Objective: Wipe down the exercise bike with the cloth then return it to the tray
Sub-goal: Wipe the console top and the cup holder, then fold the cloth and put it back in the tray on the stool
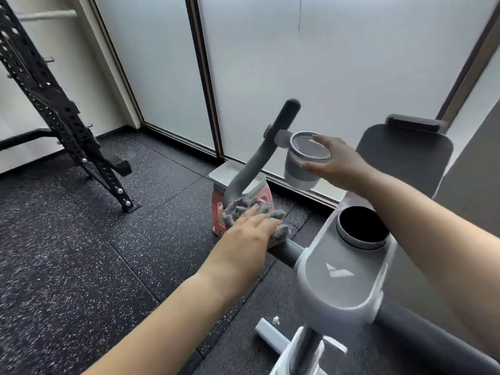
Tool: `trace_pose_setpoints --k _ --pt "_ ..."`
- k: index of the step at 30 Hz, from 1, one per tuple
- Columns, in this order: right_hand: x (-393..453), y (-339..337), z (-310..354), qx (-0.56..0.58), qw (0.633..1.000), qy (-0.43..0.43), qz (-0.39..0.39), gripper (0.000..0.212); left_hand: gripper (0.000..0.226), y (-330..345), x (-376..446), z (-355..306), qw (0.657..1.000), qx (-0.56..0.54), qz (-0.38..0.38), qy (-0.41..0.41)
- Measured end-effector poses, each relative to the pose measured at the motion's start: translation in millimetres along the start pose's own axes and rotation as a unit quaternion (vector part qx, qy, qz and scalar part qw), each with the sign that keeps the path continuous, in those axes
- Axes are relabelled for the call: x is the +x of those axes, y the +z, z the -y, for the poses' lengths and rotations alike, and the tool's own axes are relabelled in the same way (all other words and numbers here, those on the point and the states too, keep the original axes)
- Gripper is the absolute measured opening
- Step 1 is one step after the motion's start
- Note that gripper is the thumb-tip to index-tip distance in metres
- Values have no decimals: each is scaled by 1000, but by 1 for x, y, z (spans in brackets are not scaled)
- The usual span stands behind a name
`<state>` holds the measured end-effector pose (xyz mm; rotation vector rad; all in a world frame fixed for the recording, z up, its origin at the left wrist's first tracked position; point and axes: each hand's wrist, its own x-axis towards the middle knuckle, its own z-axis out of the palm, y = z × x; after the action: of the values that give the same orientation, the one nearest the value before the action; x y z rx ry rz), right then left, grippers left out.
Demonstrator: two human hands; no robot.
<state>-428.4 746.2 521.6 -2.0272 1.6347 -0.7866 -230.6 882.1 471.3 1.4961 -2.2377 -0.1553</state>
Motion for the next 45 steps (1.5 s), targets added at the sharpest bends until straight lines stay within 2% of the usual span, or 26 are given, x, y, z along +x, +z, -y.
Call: trace_pose_setpoints --k 3,8,11,15,18,19,20,24,29,34,35,38,40,45 --pt "-30 -9 7 5 999 -14 -43 60 49 9 -4 -25 999 -42 26 19" --pt "-87 -24 11 88 991 -17 -104 46 39 6 -13 -50 988 -151 9 16" --pt "-126 -30 15 124 985 -16 -121 43 27 -16 -12 -56 960 -278 31 -25" --pt "-171 -44 20 193 975 -2 -113 29 19 -47 -11 -88 869 -490 -35 -56" --pt "-205 -59 26 229 973 8 -33 32 22 -55 -15 -112 751 -656 27 -75" --pt "-215 -63 27 241 970 7 1 32 24 -54 -17 -119 720 -688 57 -77" --pt "-225 -66 26 256 966 8 22 29 28 -52 -20 -126 705 -700 81 -81" --pt "-261 -80 14 269 961 47 -33 10 26 -37 -33 -152 745 -653 89 -108" --pt "-309 -104 0 298 949 44 -92 14 20 -27 -55 -184 748 -645 53 -145" --pt "-357 -126 -24 292 943 64 -146 8 11 -16 -78 -217 759 -620 -39 -194" --pt "-366 -127 -28 298 942 67 -138 13 11 -15 -83 -222 760 -618 -58 -193" --pt "-394 -128 -32 309 946 58 -84 54 12 -17 -97 -240 776 -604 -74 -165" --pt "-410 -126 -29 310 948 43 -60 64 14 -22 -107 -251 789 -594 -70 -138" --pt "-448 -122 -18 239 965 66 -86 30 14 -36 -131 -260 825 -554 -61 -90"
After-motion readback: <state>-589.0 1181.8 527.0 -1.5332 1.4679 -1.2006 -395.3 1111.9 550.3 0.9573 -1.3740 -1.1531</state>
